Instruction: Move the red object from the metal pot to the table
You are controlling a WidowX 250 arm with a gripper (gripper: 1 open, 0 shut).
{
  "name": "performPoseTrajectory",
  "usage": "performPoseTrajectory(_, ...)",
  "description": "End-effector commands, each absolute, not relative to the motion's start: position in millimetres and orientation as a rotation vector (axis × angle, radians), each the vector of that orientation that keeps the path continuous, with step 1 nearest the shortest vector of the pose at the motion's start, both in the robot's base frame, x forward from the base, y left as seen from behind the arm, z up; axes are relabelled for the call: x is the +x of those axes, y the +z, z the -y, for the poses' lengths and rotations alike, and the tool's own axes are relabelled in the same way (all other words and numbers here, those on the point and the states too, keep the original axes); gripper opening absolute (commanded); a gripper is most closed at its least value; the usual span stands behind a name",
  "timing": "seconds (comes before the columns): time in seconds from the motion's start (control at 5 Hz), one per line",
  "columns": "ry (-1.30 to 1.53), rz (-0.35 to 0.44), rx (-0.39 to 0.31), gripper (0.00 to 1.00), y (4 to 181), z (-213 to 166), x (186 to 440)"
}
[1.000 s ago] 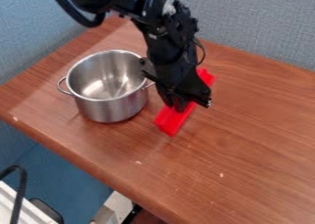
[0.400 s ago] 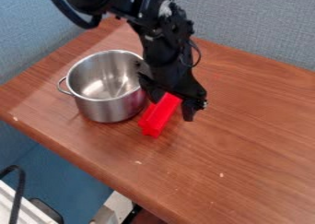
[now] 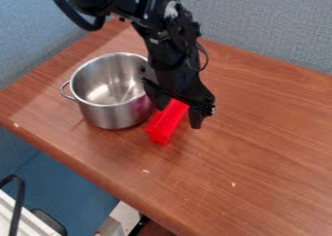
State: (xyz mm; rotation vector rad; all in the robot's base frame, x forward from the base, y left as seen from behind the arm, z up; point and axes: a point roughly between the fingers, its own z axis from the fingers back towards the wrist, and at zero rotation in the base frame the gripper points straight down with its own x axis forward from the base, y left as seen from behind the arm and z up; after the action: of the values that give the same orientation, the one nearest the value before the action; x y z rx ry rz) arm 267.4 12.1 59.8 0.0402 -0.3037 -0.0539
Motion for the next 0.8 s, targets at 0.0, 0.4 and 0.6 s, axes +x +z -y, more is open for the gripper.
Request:
performPoseTrajectory(0.0,-0.036,0.311,0.041,1.00,61.0,-16.9,270.8)
performPoseTrajectory(0.4,-0.023,0.285,0.037,1.00,54.2,-19.7,270.6)
performPoseTrajectory(0.6,-0.022,0.273,0.038,1.00,51.4,-20.6,270.2)
